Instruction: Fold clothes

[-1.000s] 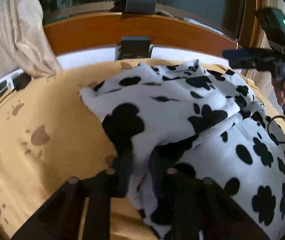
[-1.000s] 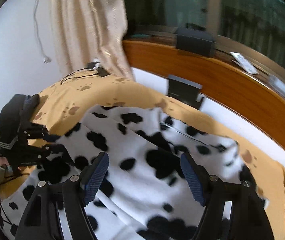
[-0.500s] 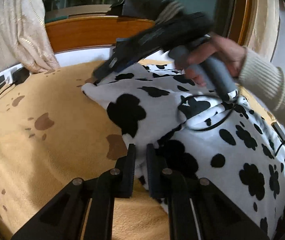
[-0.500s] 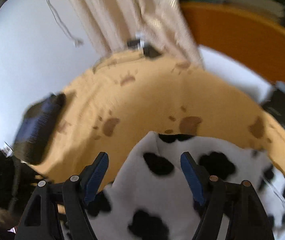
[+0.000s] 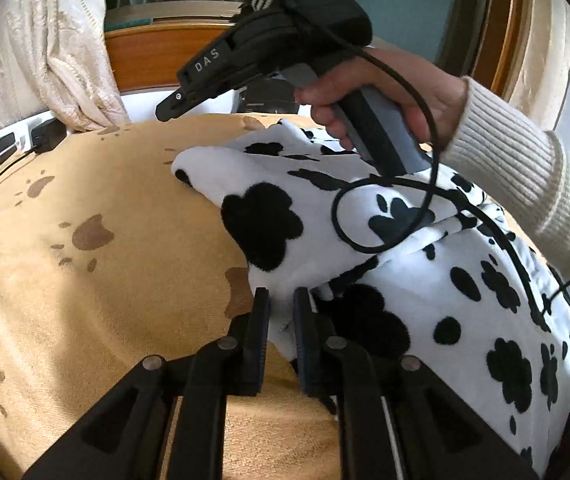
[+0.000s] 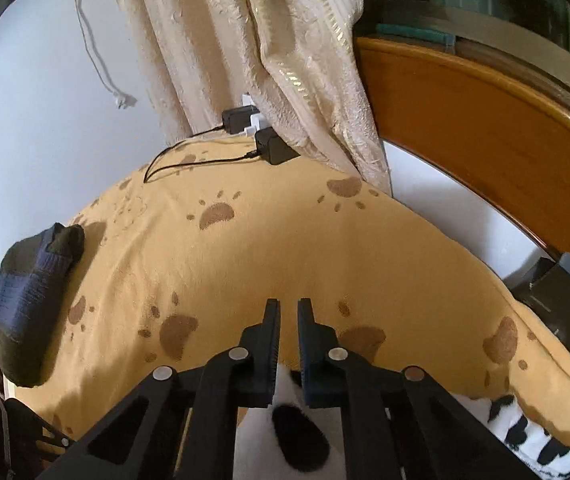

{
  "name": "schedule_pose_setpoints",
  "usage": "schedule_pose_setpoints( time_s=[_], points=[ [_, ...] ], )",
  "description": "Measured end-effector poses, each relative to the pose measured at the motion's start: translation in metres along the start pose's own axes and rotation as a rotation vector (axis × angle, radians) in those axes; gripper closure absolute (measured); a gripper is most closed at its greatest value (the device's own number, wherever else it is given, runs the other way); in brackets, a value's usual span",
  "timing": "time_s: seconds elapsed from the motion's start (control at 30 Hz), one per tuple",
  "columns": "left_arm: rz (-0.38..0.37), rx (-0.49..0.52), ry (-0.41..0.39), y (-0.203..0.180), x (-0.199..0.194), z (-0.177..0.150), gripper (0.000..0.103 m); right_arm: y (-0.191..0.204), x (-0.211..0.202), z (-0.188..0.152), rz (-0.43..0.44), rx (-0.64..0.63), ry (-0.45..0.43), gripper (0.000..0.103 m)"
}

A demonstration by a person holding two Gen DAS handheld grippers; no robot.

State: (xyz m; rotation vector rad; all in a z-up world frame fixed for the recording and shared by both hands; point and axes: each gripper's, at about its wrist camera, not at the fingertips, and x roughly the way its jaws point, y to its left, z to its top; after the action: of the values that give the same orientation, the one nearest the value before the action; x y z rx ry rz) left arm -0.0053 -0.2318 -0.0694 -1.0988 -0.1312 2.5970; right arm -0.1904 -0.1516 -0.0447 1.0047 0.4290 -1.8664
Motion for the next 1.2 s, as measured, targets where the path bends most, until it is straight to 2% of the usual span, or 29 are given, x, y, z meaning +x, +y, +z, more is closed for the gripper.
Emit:
schedule_pose_setpoints(
  time_s=[0.07,0.1,0.13,0.17,0.2,0.3,0.37,0.43,0.47,0.5,0.53,0.6,0.67,0.73,0.8,0.93,0.97,1.03,1.07,1.1,1.2],
  points=[
    [0.016,-0.014,-0.008,0.003,-0.001,0.001,0.07,-0.003,-0.002,0.002,0.015,0.001,0.002,0.088],
    [0.03,-0.01,-0.019,0.002,-0.003,0.001,0.066,-0.005,-0.006,-0.003,0.003,-0.013,0.012,0.074],
    [0.046,-0.004,-0.031,0.0,-0.004,0.001,0.056,-0.004,-0.009,-0.008,-0.028,-0.024,0.024,0.06],
    [0.061,0.002,-0.042,-0.001,-0.006,0.002,0.045,-0.004,-0.013,-0.014,-0.058,-0.034,0.034,0.025],
    [0.063,0.01,-0.063,-0.004,-0.01,0.002,0.04,-0.006,-0.019,-0.02,-0.077,-0.039,0.035,0.015],
    [0.047,0.02,-0.132,-0.011,-0.021,0.005,0.023,-0.016,-0.031,-0.034,-0.038,-0.01,0.052,0.015],
    [0.023,0.007,-0.157,-0.015,-0.021,0.006,0.021,-0.018,-0.029,-0.04,-0.014,0.004,0.095,0.015],
    [0.03,-0.002,-0.11,-0.019,-0.008,0.007,0.02,-0.015,-0.023,-0.046,-0.001,-0.007,0.143,0.017],
    [0.039,-0.004,-0.076,-0.021,0.0,0.007,0.02,-0.01,-0.016,-0.049,-0.006,-0.035,0.167,0.03],
    [0.051,-0.007,-0.048,-0.021,0.006,0.008,0.02,-0.004,-0.009,-0.051,-0.006,-0.057,0.188,0.056],
    [0.058,-0.017,-0.04,-0.02,0.008,0.008,0.02,0.002,-0.004,-0.052,-0.007,-0.076,0.2,0.07],
    [0.077,-0.068,-0.035,-0.011,0.01,0.006,0.02,0.01,0.0,-0.046,-0.024,-0.095,0.175,0.088],
    [0.087,-0.14,-0.012,0.002,0.014,0.002,0.02,0.019,0.003,-0.04,-0.04,-0.114,0.151,0.091],
    [0.112,-0.215,0.03,0.017,0.02,-0.005,0.021,0.028,0.007,-0.034,-0.054,-0.128,0.127,0.092],
    [0.095,-0.245,0.024,0.023,0.019,-0.007,0.021,0.032,0.014,-0.025,-0.049,-0.112,0.107,0.092],
    [0.128,-0.223,0.036,0.019,0.019,-0.011,0.021,0.027,0.023,-0.019,-0.004,-0.042,0.077,0.09],
    [0.134,-0.218,0.038,0.019,0.019,-0.012,0.021,0.027,0.024,-0.02,0.006,-0.04,0.084,0.088],
    [0.147,-0.21,0.042,0.018,0.017,-0.013,0.021,0.026,0.02,-0.023,-0.003,-0.045,0.094,0.069],
    [0.152,-0.209,0.042,0.018,0.017,-0.014,0.021,0.026,0.015,-0.026,-0.018,-0.051,0.092,0.048],
    [0.156,-0.208,0.043,0.018,0.017,-0.014,0.021,0.024,0.002,-0.031,-0.04,-0.058,0.07,0.039],
    [0.162,-0.207,0.043,0.02,0.024,-0.016,0.021,0.008,-0.04,-0.051,-0.073,-0.031,0.008,0.039]
  ],
)
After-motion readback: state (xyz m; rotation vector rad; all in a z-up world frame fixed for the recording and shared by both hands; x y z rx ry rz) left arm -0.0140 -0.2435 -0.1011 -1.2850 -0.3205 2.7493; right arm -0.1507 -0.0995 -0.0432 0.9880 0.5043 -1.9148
